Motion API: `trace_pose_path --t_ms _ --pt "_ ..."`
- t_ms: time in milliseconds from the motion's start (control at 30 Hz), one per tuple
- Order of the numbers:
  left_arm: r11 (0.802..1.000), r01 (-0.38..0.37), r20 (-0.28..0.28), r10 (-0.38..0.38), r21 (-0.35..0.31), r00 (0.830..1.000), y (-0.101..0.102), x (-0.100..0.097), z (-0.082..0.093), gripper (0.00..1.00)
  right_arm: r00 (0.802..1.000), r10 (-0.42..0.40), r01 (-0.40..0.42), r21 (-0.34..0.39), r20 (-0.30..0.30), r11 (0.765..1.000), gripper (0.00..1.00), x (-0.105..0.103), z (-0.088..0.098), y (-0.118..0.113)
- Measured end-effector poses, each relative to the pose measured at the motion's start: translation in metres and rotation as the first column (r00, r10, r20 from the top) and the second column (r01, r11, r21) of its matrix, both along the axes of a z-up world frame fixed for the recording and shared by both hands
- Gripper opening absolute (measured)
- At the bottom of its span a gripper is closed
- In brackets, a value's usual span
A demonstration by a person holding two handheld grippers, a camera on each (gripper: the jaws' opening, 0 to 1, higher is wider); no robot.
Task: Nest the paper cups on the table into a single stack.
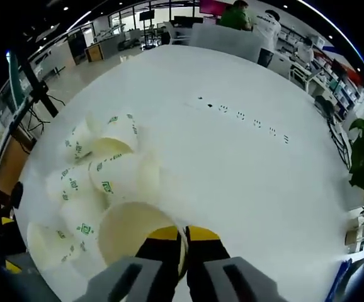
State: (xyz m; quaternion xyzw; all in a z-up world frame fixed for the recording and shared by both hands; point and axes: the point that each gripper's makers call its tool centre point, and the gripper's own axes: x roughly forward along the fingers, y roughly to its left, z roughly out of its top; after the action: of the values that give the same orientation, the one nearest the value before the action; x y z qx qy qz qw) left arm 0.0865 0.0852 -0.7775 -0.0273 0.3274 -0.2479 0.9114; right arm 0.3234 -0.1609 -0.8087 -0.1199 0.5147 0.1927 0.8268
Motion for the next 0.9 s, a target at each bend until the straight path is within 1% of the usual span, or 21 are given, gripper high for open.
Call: trace_pose_path --t_ms 33,233,300,433,500,600,633,767,833,900 --pt "1.000 0.002 0.001 -0.002 0.000 1.000 0.000 0.000 0.000 0.66 1.000 -0.004 0.004 -0.001 0.000 1.000 0.00 0.004 -0.001 -0.002" --pt "1.000 0.016 0.004 -0.016 0.014 1.000 -0.002 -0.002 0.000 0.66 1.000 -0.015 0.015 0.005 0.013 1.000 0.00 -0.002 0.014 -0.010" --pt "1.000 0.020 0.009 -0.020 0.013 1.000 -0.003 -0.002 0.002 0.66 1.000 -0.025 0.025 0.019 0.019 1.000 0.00 0.003 0.014 -0.010" --pt "1.000 0.024 0.013 -0.024 0.012 1.000 -0.004 -0.003 0.003 0.66 0.999 -0.026 0.025 0.024 0.033 0.999 0.00 0.002 0.026 -0.016" --pt "1.000 0.029 0.016 -0.029 0.012 0.999 -0.005 -0.002 0.003 0.66 0.999 -0.022 0.021 0.021 0.039 1.000 0.00 -0.007 0.034 -0.019" --pt "0.999 0.036 0.020 -0.036 0.014 0.999 -0.006 -0.002 0.003 0.66 0.999 -0.016 0.016 0.017 0.041 1.000 0.00 -0.008 0.039 -0.021" --pt "0.999 0.039 0.022 -0.040 0.014 0.999 -0.007 -0.002 0.004 0.66 0.999 -0.023 0.022 0.027 0.047 0.999 0.00 -0.012 0.044 -0.021" --pt "0.999 0.051 0.026 -0.051 0.018 0.998 -0.008 -0.002 0.002 0.66 0.998 -0.026 0.023 0.047 0.056 0.999 0.00 -0.013 0.052 -0.019" --pt "0.998 0.054 0.027 -0.054 0.019 0.998 -0.008 -0.001 0.001 0.66 0.998 -0.022 0.019 0.054 0.061 0.998 0.00 -0.018 0.058 -0.016" --pt "0.998 0.054 0.028 -0.054 0.019 0.998 -0.008 -0.001 0.001 0.66 0.998 -0.015 0.011 0.056 0.066 0.998 0.00 -0.031 0.068 -0.010"
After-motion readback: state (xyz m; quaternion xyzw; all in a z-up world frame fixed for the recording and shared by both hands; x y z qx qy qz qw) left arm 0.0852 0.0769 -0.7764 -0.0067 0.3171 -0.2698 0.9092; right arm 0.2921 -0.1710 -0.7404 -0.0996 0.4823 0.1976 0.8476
